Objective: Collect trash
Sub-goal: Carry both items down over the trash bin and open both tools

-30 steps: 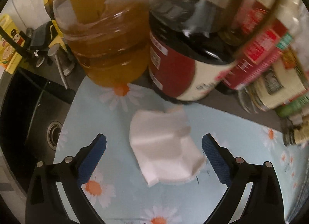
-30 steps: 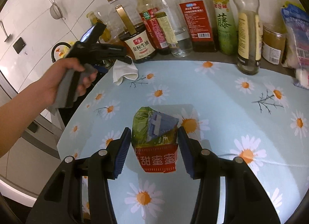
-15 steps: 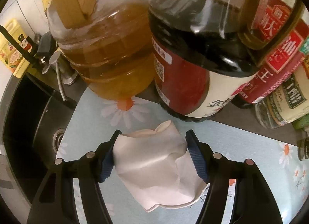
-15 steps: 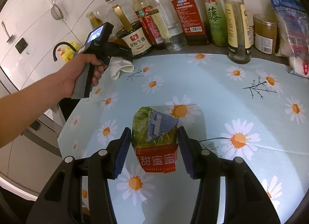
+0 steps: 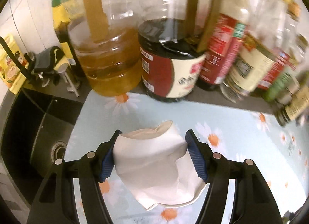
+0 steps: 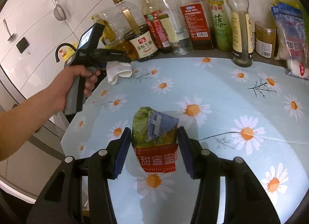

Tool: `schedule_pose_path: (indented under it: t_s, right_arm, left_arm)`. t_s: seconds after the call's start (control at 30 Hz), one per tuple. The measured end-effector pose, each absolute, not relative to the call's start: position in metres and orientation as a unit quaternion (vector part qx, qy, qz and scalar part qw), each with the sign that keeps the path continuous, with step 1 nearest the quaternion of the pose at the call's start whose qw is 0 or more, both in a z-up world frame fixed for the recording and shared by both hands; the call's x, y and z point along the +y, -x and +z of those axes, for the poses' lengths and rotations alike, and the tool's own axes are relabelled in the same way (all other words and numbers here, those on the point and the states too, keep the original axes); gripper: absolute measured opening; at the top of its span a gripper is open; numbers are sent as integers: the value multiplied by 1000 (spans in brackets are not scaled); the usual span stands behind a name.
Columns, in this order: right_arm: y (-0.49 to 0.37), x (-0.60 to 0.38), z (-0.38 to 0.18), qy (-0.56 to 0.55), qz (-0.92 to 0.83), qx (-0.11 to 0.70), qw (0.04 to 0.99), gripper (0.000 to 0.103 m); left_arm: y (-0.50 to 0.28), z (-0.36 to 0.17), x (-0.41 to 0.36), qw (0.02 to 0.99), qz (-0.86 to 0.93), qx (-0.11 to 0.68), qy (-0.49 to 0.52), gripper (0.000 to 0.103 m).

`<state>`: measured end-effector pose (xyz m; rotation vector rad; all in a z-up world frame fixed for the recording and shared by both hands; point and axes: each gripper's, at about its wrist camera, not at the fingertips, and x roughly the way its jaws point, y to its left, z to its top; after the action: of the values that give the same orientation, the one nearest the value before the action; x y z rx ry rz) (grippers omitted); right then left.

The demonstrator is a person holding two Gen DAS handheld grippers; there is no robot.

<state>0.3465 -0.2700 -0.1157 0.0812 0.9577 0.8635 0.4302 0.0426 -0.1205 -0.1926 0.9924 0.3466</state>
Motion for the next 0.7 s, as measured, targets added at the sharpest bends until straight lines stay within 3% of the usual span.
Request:
schedule_pose_path:
  t_s: [0.7]
  right_arm:
    - [-255,-240,-82,-37,338,435,834,50]
  left_arm:
    - [-241,-92,28,893,47,429,124,65]
